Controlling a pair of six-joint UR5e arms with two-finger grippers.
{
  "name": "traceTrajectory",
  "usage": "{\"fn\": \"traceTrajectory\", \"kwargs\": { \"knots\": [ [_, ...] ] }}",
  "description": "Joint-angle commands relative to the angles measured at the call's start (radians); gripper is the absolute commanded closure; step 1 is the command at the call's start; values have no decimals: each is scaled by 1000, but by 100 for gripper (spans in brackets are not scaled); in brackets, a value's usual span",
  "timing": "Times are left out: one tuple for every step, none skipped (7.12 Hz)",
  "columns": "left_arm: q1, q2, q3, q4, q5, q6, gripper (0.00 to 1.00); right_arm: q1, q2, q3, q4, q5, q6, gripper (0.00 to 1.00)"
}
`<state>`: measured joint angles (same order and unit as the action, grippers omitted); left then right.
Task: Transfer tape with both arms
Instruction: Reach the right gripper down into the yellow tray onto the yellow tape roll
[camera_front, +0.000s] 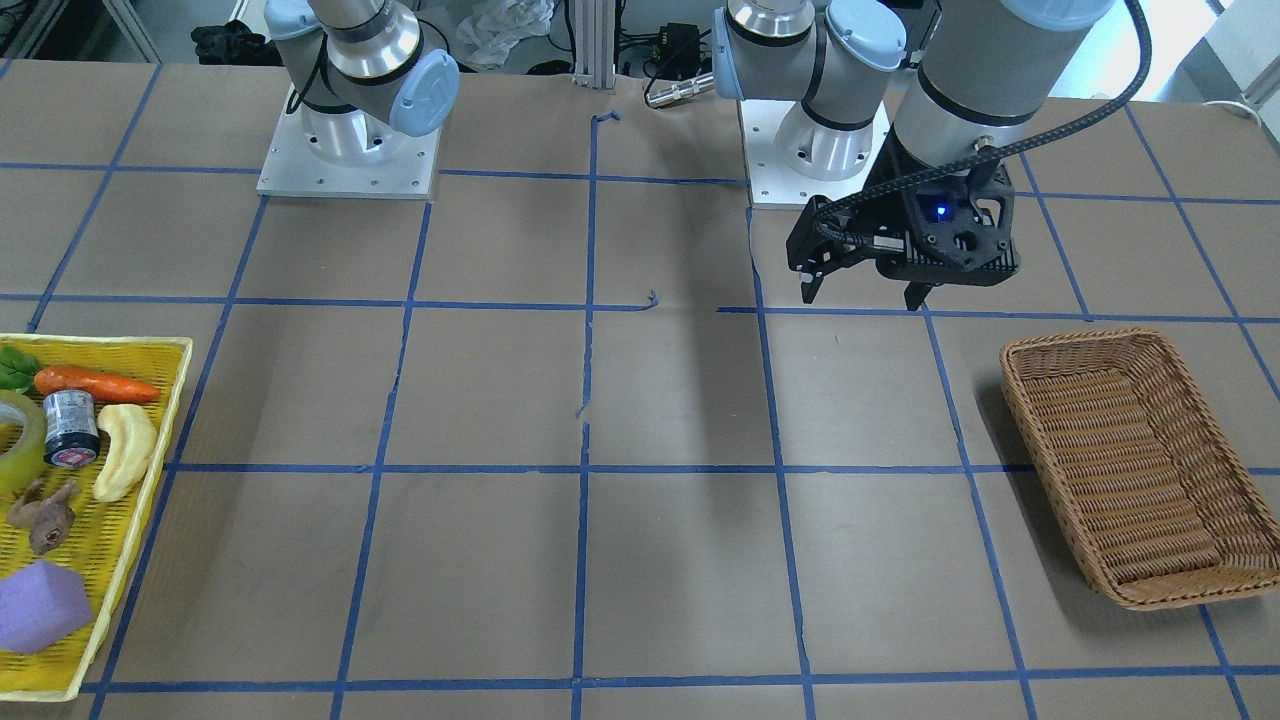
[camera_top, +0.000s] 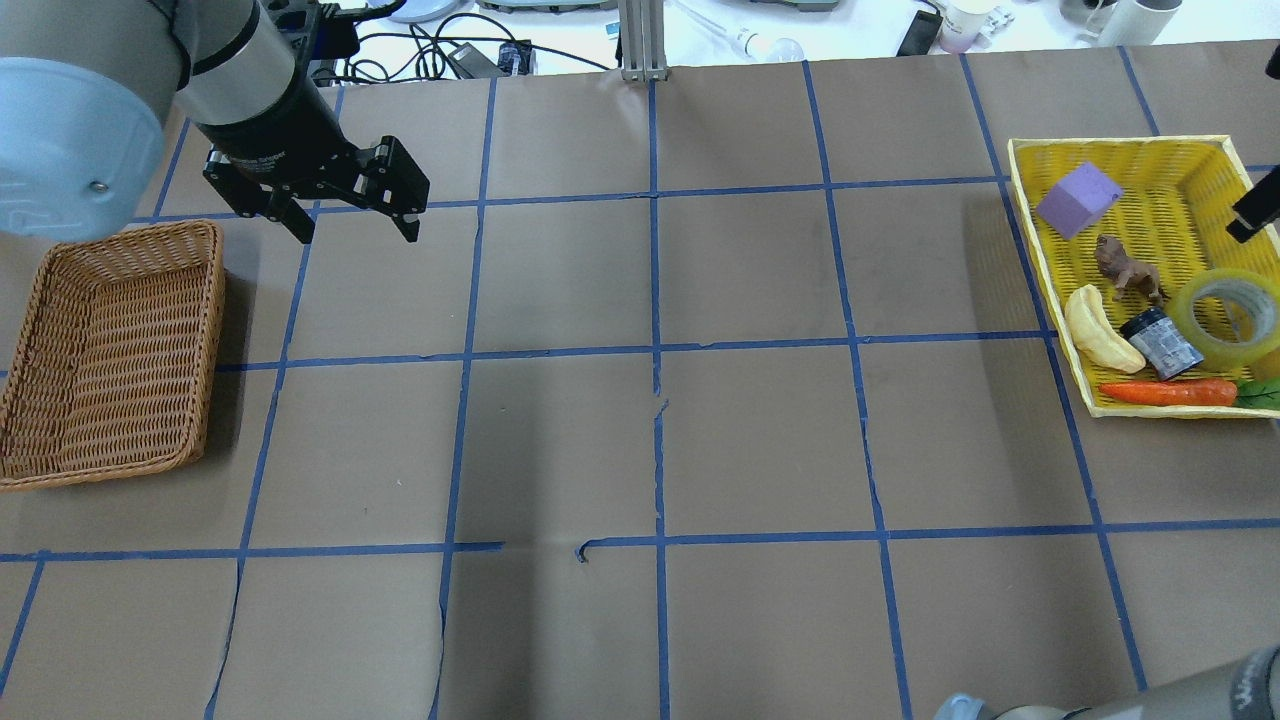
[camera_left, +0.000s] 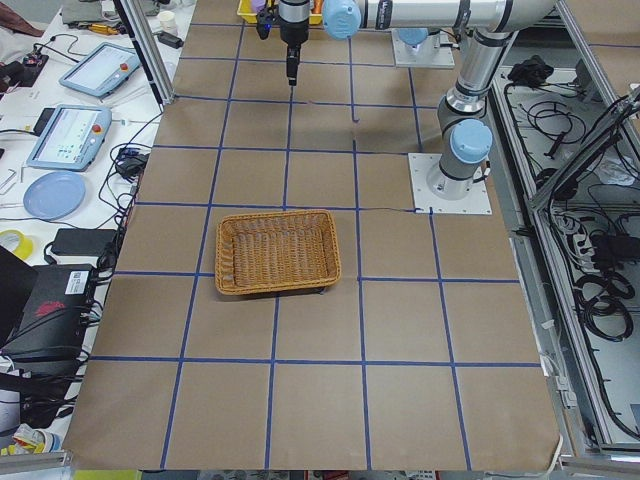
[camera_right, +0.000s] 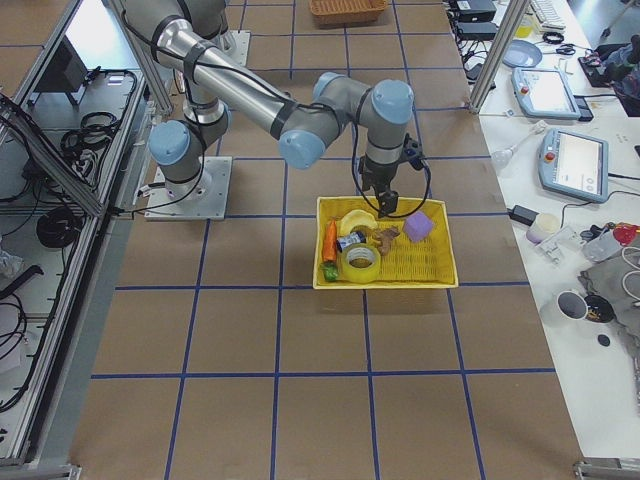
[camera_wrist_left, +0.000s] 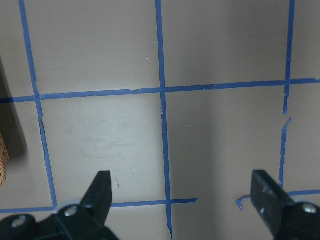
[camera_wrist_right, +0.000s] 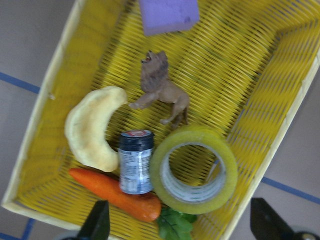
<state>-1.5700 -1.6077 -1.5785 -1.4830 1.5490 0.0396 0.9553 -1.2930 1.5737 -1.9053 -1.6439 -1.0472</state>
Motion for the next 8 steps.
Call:
{"fn": "traceTrajectory", "kwargs": {
  "knots": [
    [-1, 0, 0, 1, -1, 0, 0, -55, 124, 9, -113, -59, -100, 0],
    [-1, 2, -1, 1, -1, -1, 0, -55, 164, 56, -220, -44, -103, 0],
    [-1, 2, 0, 1, -1, 0, 0, -56, 170, 113, -329, -39, -178, 0],
    [-1, 0, -1, 1, -1, -1, 0, -59, 173, 138, -369, -37, -215, 5],
    [-2, 2, -2, 1, -1, -3, 0, -59, 188, 138, -400, -37, -215, 26],
    [1, 2, -2, 1, -1, -1, 0, -59, 198, 138, -403, -21, -217, 38],
    [-1, 2, -2, 3, -1, -1, 0, -59, 211, 140, -440, -14, -220, 45],
    [1, 0, 0, 3, -1, 0, 0, -61, 218, 138, -464, -14, -326, 73]
  ]
}}
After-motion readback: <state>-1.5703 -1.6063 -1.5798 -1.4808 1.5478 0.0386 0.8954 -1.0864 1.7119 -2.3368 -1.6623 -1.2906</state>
